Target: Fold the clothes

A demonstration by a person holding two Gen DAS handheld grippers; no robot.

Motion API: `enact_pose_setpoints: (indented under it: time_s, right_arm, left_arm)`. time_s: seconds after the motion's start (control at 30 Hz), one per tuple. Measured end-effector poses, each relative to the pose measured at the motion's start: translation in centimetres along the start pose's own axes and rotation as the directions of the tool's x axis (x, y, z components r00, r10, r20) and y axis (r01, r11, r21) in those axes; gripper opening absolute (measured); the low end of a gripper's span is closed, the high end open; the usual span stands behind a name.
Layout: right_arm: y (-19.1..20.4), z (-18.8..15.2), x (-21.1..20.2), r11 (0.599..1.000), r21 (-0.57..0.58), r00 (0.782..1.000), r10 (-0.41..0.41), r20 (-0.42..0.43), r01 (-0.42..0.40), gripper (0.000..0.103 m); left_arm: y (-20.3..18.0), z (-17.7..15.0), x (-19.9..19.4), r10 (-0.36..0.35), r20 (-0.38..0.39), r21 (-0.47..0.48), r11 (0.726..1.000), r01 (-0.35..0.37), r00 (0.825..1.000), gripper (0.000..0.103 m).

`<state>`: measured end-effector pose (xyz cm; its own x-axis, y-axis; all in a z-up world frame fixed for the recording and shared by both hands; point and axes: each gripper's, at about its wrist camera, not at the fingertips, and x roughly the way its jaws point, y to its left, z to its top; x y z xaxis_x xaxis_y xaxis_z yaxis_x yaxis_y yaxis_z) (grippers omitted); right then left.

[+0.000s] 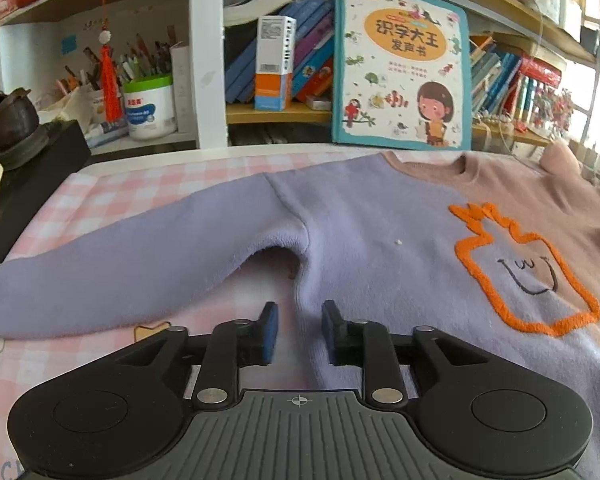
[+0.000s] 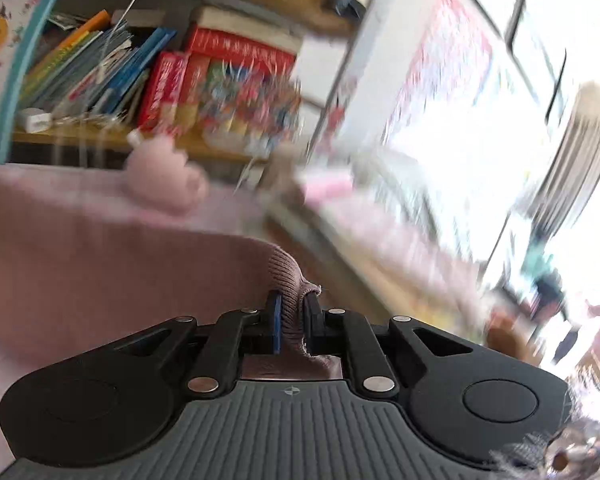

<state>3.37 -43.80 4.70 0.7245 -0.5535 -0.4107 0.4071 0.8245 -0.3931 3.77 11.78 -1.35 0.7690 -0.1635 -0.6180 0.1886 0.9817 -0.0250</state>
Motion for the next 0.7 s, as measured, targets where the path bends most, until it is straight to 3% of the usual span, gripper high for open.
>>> enact_pose_setpoints:
  time_s: [0.13, 0.33, 0.47, 0.53, 0.57, 0.6, 0.63, 0.7]
  right_arm:
    - [1.8, 2.2, 4.2, 0.992, -0.115, 0.999, -0.046, 0.002, 0.046, 0.01]
    - [3.5, 1.6, 7.3, 0.975, -0.197, 0.993, -0.113, -0.023, 0.107, 0.012]
    - [3.1, 0.9, 7.2, 0.98, -0.161, 0.991, -0.126, -0.039, 0.119, 0.028]
    - [2.2, 0.9, 5.2, 0.999, -0.047, 0.999, -0.024, -0.028, 0.023, 0.036]
    - [1.8, 1.0, 3.9, 0.997, 0.024, 0.996, 0.078, -0.031, -0.077, 0.039]
    - [1.5, 1.0, 2.6, 0.977, 0.095, 0.98, 0.194, -0.033, -0.191, 0.048]
    - [1.6, 0.8, 1.3, 0.944, 0.142, 0.952, 0.305, -0.036, -0.297, 0.052]
    - [2.4, 0.3, -1.1, 0.846, 0.209, 0.86, 0.509, -0.042, -0.49, 0.052]
  left_arm:
    - [-0.4, -0.4, -0.5, -0.004, 0.004, -0.004, 1.0, 0.004, 1.0, 0.031]
    - [0.1, -0.4, -0.8, -0.024, -0.003, -0.028, 0.999, 0.023, 1.0, 0.032]
    - [0.4, -0.1, -0.6, -0.028, 0.002, -0.048, 0.998, 0.028, 1.0, 0.032]
    - [0.5, 0.1, -0.3, -0.041, 0.003, -0.067, 0.997, 0.041, 0.999, 0.035]
    - [0.6, 0.1, -0.1, -0.053, 0.003, -0.081, 0.995, 0.053, 0.999, 0.036]
    - [0.7, 0.1, 0.2, -0.064, 0.003, -0.096, 0.993, 0.064, 0.998, 0.04]
    - [0.7, 0.2, 0.3, -0.073, 0.01, -0.106, 0.992, 0.073, 0.997, 0.042]
    - [0.7, 0.4, 0.8, -0.085, 0.02, -0.128, 0.988, 0.087, 0.996, 0.042]
